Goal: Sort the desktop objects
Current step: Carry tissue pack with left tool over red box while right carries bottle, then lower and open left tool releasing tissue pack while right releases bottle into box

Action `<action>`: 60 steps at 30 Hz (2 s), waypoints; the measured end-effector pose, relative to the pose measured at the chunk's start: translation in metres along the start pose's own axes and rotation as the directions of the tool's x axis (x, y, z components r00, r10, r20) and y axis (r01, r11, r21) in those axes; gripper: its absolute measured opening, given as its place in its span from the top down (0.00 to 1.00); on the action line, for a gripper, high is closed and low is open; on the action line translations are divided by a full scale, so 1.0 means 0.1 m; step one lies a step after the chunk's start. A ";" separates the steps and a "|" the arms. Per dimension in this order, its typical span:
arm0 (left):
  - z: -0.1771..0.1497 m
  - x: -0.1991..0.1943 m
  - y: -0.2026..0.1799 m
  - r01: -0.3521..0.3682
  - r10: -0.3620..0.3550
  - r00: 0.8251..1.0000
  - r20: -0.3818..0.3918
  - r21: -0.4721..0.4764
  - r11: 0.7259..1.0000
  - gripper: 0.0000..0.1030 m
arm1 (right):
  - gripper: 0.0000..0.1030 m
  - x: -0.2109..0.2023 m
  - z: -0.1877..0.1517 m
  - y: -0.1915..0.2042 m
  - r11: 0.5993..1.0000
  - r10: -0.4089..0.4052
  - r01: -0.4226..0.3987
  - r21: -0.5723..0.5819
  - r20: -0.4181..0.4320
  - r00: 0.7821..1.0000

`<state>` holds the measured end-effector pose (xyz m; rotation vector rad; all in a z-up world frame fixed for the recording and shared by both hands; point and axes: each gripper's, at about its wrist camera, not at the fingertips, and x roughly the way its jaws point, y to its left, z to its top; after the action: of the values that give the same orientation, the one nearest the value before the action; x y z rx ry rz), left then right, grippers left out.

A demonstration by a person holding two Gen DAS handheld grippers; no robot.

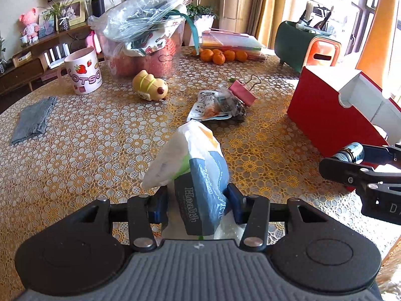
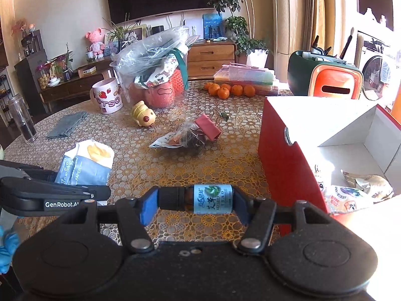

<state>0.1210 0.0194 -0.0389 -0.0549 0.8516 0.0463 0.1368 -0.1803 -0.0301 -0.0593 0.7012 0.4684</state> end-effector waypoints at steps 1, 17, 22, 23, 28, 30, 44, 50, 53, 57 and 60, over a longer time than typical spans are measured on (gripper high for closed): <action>-0.01 -0.04 -0.04 0.006 -0.006 1.000 0.004 0.005 1.000 0.54 | 0.41 -0.03 -0.01 -0.01 1.000 -0.001 0.001 0.002 0.003 1.000; 0.11 -0.40 -0.84 0.120 -0.125 0.992 0.032 0.124 0.985 0.54 | 0.41 -0.59 -0.06 -0.46 0.998 -0.042 0.040 0.042 0.068 0.997; 0.20 -0.43 -1.15 0.156 -0.163 0.986 0.032 0.167 0.974 0.54 | 0.41 -0.70 -0.04 -0.66 0.997 -0.069 0.064 0.053 0.087 0.994; 0.22 -0.43 -1.21 0.161 -0.169 0.985 0.034 0.177 0.971 0.54 | 0.41 -0.72 -0.04 -0.71 0.996 -0.073 0.068 0.055 0.092 0.993; 0.36 -0.43 -1.50 0.183 -0.196 0.980 0.039 0.216 0.959 0.54 | 0.41 -0.78 -0.02 -0.95 0.993 -0.102 0.095 0.069 0.109 0.989; 0.43 -0.42 -1.60 0.186 -0.201 0.979 0.041 0.230 0.955 0.54 | 0.41 -0.78 0.00 -1.04 0.992 -0.114 0.106 0.074 0.113 0.987; 0.93 -0.09 -2.18 0.198 -0.212 0.977 0.022 0.275 0.941 0.54 | 0.41 -0.71 0.13 -1.75 0.979 -0.189 0.176 0.105 0.131 0.973; 1.14 0.16 -2.42 0.182 -0.200 0.980 0.022 0.327 0.927 0.53 | 0.41 -0.53 0.18 -2.04 0.971 -0.222 0.210 0.113 0.115 0.968; 1.22 0.31 -2.47 0.177 -0.190 0.982 0.008 0.332 0.927 0.53 | 0.41 -0.42 0.20 -2.14 0.972 -0.226 0.219 0.081 0.094 0.970; 1.32 0.56 -2.50 0.184 -0.182 0.983 -0.036 0.319 0.930 0.53 | 0.41 -0.28 0.21 -2.27 0.970 -0.237 0.231 0.076 0.074 0.969; 1.38 0.75 -2.53 0.201 -0.185 0.979 -0.083 0.308 0.930 0.53 | 0.41 -0.19 0.23 -2.36 0.970 -0.233 0.228 0.083 0.059 0.971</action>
<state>0.2904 -0.2218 0.0029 0.1617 0.8938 -0.2781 0.2406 -0.3937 -0.0249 -0.0529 0.6353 0.2192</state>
